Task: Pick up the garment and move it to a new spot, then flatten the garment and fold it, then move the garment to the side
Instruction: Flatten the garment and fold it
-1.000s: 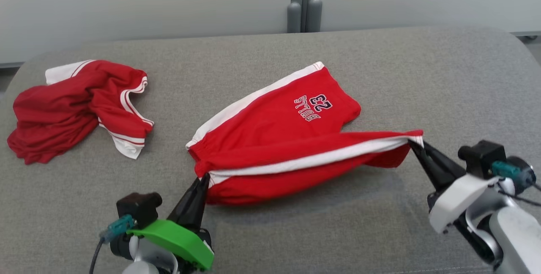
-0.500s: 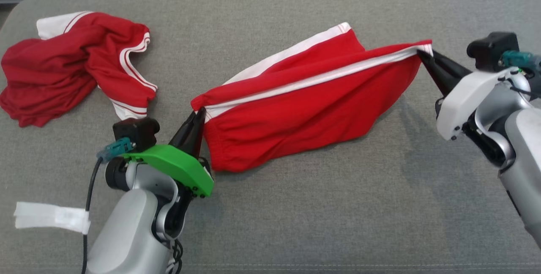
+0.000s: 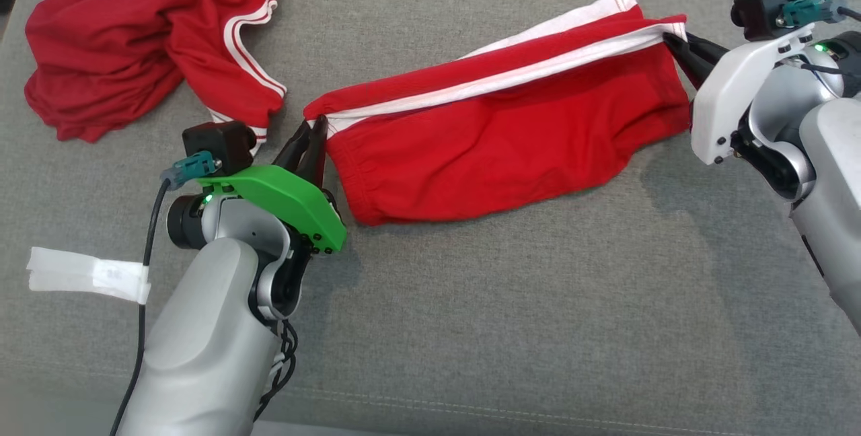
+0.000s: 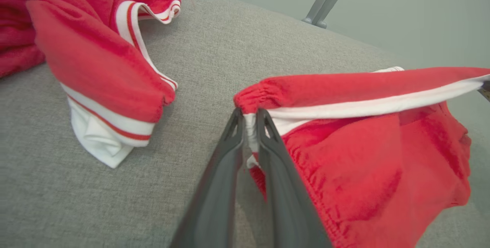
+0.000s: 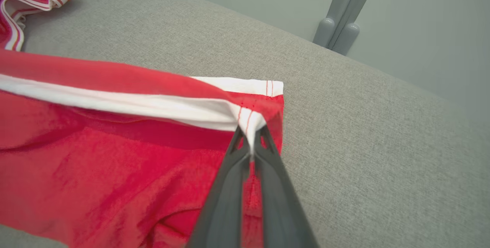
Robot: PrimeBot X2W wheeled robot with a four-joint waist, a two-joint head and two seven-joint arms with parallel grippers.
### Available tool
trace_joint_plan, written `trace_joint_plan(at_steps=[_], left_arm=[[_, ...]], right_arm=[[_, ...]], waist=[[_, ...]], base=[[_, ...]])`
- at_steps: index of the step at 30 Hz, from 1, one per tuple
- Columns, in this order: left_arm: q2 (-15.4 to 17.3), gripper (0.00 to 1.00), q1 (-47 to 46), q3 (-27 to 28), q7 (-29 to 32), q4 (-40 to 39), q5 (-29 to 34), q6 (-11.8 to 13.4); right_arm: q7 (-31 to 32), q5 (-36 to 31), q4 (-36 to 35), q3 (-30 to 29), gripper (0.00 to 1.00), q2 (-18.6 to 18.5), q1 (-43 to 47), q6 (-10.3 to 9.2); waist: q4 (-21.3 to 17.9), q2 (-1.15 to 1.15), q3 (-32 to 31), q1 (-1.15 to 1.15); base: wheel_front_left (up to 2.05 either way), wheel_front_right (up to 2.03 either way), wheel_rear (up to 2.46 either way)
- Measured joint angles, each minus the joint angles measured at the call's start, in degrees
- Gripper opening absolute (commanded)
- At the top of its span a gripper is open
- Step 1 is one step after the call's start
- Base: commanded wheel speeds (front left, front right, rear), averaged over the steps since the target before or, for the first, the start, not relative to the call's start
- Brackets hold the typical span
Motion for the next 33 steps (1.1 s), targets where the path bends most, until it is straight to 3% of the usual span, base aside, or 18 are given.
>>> trace_joint_plan(at_steps=[5,10,11,12,13,23,33], left_arm=[[0.0,0.25,-1.2,-2.0,-0.4,1.4,-2.9,0.1],[0.0,0.46,-3.3,-3.6,-1.3,2.4,-5.1,0.6],[0.0,0.64,-3.9,-3.7,-1.4,2.6,-5.2,0.6],[0.0,0.86,-4.4,-3.9,-1.8,3.0,-5.5,0.6],[0.0,1.0,-4.7,-4.0,-1.9,3.4,-5.8,0.9],[0.0,1.0,-6.7,-5.0,-6.0,5.0,-8.8,1.7],[0.0,1.0,-6.8,-7.0,-11.5,3.3,-9.6,0.9]], right_arm=[[0.0,0.5,3.4,2.2,0.22,0.9,-2.4,0.0],[-0.9,0.5,7.0,1.8,0.48,1.1,-4.8,0.0],[-1.5,0.5,7.7,1.4,0.62,1.4,-5.2,0.0],[-2.1,0.5,8.5,0.8,0.92,1.8,-5.7,0.0],[-2.9,0.5,9.2,0.1,1.0,2.2,-6.0,-0.01],[-8.8,0.6,14.2,-1.9,1.0,4.0,-9.7,-0.02],[-10.3,3.4,20.3,-2.7,1.0,4.4,-8.7,-0.02]], waist=[[1.1,0.0,1.2,0.0],[1.1,0.0,1.6,0.0],[1.1,0.0,1.6,0.0],[1.1,0.0,1.7,0.0],[1.0,0.0,1.7,0.0],[0.9,0.0,2.1,0.0],[0.8,0.0,1.6,0.0]], base=[[0.0,0.0,0.0],[0.0,0.0,0.0],[0.0,0.0,0.0],[0.0,0.0,0.0],[0.0,0.0,0.0],[0.0,0.0,0.0],[0.0,0.0,0.0]])
